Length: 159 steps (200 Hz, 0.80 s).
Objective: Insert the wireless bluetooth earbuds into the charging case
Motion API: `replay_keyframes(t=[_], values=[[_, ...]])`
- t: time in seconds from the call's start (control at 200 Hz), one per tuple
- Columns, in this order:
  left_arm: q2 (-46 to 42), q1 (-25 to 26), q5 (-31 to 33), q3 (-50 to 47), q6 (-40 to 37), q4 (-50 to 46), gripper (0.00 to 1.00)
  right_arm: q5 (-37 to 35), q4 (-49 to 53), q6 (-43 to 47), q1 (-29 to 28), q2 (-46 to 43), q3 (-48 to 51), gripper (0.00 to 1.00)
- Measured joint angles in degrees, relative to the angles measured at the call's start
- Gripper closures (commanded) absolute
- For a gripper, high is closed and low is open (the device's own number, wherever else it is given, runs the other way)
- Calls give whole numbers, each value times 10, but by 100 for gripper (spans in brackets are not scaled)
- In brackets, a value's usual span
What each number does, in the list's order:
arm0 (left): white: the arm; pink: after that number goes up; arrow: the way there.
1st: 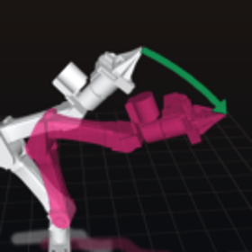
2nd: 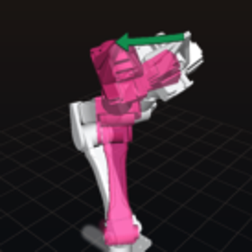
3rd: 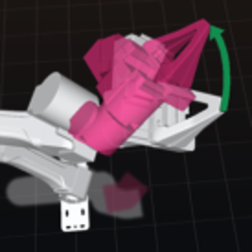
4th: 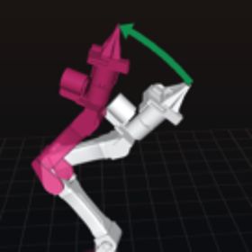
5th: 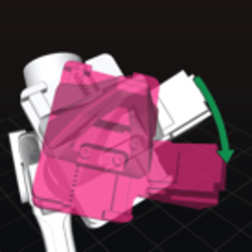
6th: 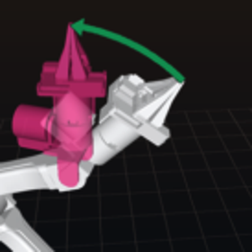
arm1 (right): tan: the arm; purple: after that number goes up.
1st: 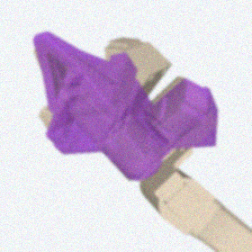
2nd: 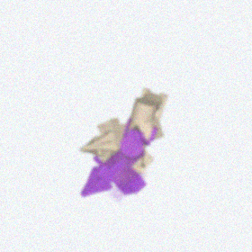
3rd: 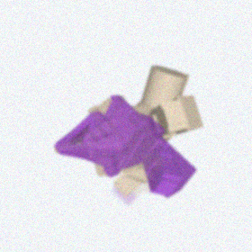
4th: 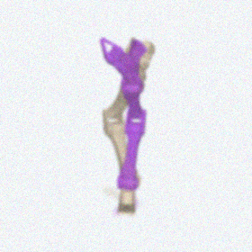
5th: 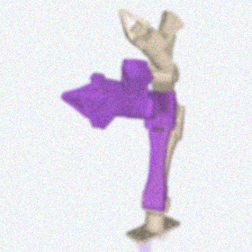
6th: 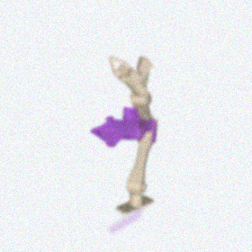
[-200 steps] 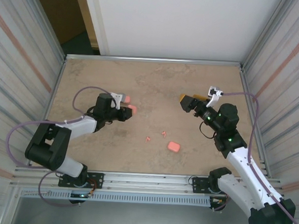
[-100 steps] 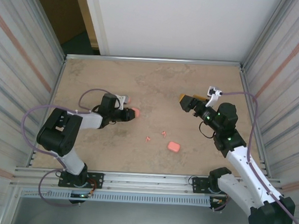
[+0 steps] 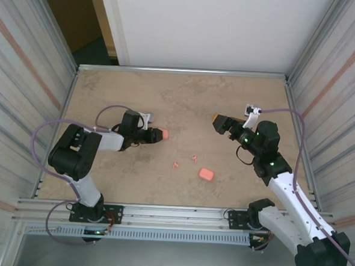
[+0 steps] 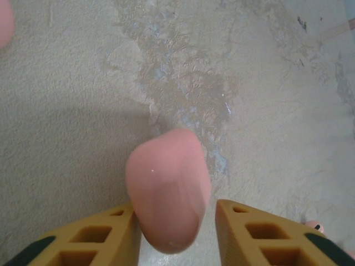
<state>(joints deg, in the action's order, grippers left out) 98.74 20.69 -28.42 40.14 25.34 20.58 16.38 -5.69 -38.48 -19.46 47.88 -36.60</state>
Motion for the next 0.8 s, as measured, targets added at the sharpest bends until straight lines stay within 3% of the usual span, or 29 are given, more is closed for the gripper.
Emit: replay_keyframes(t=[0.386, 0.656, 0.797], values=[[-37, -3, 15, -15, -2, -8, 47, -38, 158, 29, -18, 43, -84, 1], [-163, -5, 17, -54, -7, 5, 40, -111, 309, 66, -122, 122, -132, 13], [-234, -8, 33, -77, -19, 15, 38, -147, 358, 77, -179, 190, -133, 13]])
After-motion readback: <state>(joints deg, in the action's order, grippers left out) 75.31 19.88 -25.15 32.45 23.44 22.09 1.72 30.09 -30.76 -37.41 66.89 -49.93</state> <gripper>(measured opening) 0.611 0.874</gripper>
